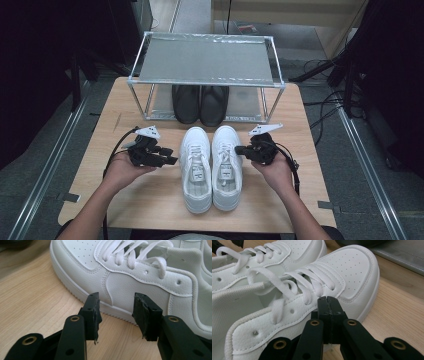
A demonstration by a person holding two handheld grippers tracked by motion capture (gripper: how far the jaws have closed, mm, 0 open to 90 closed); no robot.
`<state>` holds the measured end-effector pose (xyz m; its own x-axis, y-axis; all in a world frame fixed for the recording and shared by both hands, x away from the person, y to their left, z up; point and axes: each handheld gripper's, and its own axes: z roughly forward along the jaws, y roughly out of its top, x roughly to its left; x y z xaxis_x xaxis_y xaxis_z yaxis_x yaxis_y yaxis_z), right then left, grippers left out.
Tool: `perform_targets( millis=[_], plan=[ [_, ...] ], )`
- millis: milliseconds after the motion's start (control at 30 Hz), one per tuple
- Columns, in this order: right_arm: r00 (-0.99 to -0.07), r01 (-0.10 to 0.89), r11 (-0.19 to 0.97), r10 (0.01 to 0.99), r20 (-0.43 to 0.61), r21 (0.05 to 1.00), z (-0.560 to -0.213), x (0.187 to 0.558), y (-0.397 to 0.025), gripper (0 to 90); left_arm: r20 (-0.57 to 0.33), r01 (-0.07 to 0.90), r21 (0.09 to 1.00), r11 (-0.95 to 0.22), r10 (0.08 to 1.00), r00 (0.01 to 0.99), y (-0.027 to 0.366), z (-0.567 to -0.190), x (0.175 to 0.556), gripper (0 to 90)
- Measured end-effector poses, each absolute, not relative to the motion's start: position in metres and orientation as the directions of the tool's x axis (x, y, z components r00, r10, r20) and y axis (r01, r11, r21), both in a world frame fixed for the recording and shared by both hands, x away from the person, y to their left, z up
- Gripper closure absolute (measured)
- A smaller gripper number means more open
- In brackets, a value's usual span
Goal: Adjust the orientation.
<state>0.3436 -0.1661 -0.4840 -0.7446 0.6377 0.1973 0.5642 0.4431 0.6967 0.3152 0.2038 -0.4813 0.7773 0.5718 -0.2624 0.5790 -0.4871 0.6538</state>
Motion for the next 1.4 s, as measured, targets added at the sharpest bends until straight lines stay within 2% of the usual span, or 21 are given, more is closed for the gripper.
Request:
perform_targets(
  millis=[333,533,767,933,1400],
  plan=[
    [-0.74,0.567,0.437,0.643,0.198,0.698,-0.482,0.344,-0.165,90.0,-0.292,0.567,0.628,-0.534,0.513,0.807,0.19,-0.487,0.313,70.3],
    [-0.744,0.564,0.429,0.635,0.208,0.706,-0.473,0.331,-0.168,90.0,-0.368,0.598,0.593,-0.538,0.48,0.797,0.184,-0.489,0.312,81.9],
    [-0.759,0.557,0.465,0.622,0.194,0.688,-0.472,0.313,-0.171,89.8,-0.392,0.602,0.598,-0.53,0.462,0.796,0.181,-0.493,0.312,82.9],
    [-0.75,0.574,0.461,0.628,0.207,0.677,-0.476,0.317,-0.171,90.0,-0.358,0.577,0.603,-0.551,0.459,0.813,0.175,-0.493,0.311,85.2],
    [-0.734,0.583,0.436,0.644,0.214,0.686,-0.479,0.324,-0.173,90.0,-0.386,0.582,0.602,-0.546,0.439,0.811,0.162,-0.497,0.307,88.9]
  ],
)
